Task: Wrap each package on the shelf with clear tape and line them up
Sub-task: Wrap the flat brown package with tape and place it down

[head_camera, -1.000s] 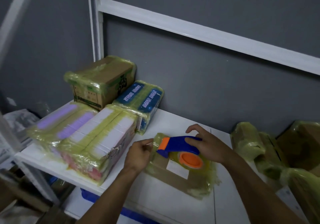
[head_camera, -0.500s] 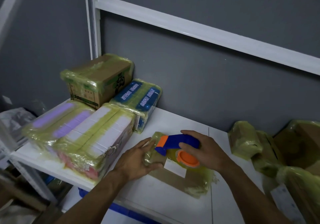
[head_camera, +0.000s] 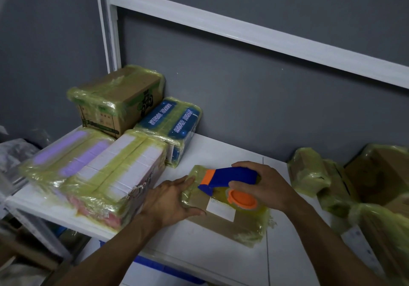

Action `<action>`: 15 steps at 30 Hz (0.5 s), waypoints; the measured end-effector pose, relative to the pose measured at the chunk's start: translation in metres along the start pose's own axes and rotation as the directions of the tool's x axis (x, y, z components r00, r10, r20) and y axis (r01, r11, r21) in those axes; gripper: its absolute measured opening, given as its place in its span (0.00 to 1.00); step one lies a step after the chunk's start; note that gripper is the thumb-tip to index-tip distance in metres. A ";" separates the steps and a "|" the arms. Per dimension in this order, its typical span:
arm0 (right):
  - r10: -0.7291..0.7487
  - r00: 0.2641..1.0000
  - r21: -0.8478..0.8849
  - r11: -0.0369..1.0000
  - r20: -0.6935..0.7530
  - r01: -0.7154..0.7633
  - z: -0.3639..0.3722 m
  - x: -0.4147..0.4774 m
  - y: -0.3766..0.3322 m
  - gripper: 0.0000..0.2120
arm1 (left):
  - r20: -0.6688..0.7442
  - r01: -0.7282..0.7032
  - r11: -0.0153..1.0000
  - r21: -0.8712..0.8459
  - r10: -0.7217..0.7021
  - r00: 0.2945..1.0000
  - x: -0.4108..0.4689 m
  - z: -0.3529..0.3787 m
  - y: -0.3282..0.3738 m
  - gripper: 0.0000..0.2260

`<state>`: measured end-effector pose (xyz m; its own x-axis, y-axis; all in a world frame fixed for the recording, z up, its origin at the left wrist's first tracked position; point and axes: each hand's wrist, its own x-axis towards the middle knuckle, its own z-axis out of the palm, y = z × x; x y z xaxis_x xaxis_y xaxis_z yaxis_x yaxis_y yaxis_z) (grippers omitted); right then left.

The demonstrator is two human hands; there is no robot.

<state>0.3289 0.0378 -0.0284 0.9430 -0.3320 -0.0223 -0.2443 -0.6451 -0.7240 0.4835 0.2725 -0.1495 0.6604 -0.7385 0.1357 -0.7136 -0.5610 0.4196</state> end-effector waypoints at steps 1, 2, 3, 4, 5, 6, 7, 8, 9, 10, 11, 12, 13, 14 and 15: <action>0.007 1.000 -0.009 1.000 -0.015 -0.007 -0.006 -0.001 0.002 0.26 | -0.011 0.008 1.000 -0.008 -0.008 1.000 -0.001 0.001 0.000 0.54; 0.015 1.000 -0.023 1.000 -0.024 -0.015 -0.011 -0.002 0.004 0.23 | -0.022 0.012 1.000 -0.017 -0.013 1.000 -0.001 0.001 0.000 0.54; 0.025 0.999 -0.039 0.999 -0.026 -0.026 -0.015 -0.003 0.007 0.21 | -0.026 0.015 1.000 -0.021 -0.016 1.000 0.000 0.000 0.001 0.54; 0.037 0.999 -0.051 0.998 -0.022 -0.039 -0.017 -0.004 0.010 0.19 | -0.019 0.018 1.000 -0.019 -0.018 1.000 0.000 -0.001 0.003 0.54; 0.051 0.999 -0.062 0.997 -0.016 -0.052 -0.016 -0.004 0.012 0.19 | -0.006 0.020 1.000 -0.010 -0.020 1.000 0.001 -0.002 0.005 0.54; 0.059 0.998 -0.073 0.996 -0.006 -0.059 -0.013 -0.004 0.014 0.19 | 0.010 0.022 1.000 0.001 -0.022 1.000 0.001 -0.003 0.006 0.54; 0.059 0.998 -0.086 0.995 0.004 -0.059 -0.010 -0.003 0.014 0.19 | 0.029 0.022 1.000 0.016 -0.023 0.999 0.001 -0.004 0.007 0.54; 0.054 0.998 -0.098 0.994 0.009 -0.053 -0.006 -0.003 0.015 0.20 | 0.045 0.015 0.999 0.035 -0.017 0.999 0.000 -0.005 0.008 0.54; 0.050 0.999 -0.108 0.993 0.009 -0.048 -0.004 -0.002 0.016 0.21 | 0.052 -0.001 0.998 0.057 -0.002 0.999 0.000 -0.006 0.007 0.54; 0.048 0.999 -0.113 0.992 0.008 -0.047 -0.003 -0.001 0.016 0.22 | 0.050 -0.020 0.997 0.078 0.016 0.999 0.000 -0.008 0.008 0.54; 0.048 0.999 -0.116 0.992 0.009 -0.046 -0.003 0.000 0.017 0.22 | 0.040 -0.042 0.995 0.089 0.038 0.998 0.000 -0.008 0.009 0.54; 0.047 0.999 -0.120 0.992 0.011 -0.046 -0.004 0.000 0.018 0.22 | 0.023 -0.068 0.994 0.086 0.066 0.998 0.000 -0.008 0.011 0.53; 0.048 0.999 -0.124 0.991 0.014 -0.046 -0.004 0.001 0.018 0.21 | 0.008 -0.097 0.993 0.073 0.096 0.995 0.001 -0.007 0.016 0.54; 0.052 0.999 -0.126 0.991 0.017 -0.049 -0.004 0.002 0.019 0.21 | 0.000 -0.122 0.991 0.061 0.122 0.993 0.001 -0.004 0.021 0.55; 0.057 0.998 -0.124 0.991 0.016 -0.054 -0.004 0.003 0.019 0.20 | 0.000 -0.142 0.988 0.056 0.142 0.990 0.002 -0.001 0.027 0.56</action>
<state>0.3258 0.0216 -0.0398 0.9310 -0.3573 -0.0742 -0.3213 -0.7062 -0.6309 0.4654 0.2566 -0.1374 0.5523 -0.8108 0.1937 -0.8119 -0.4705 0.3454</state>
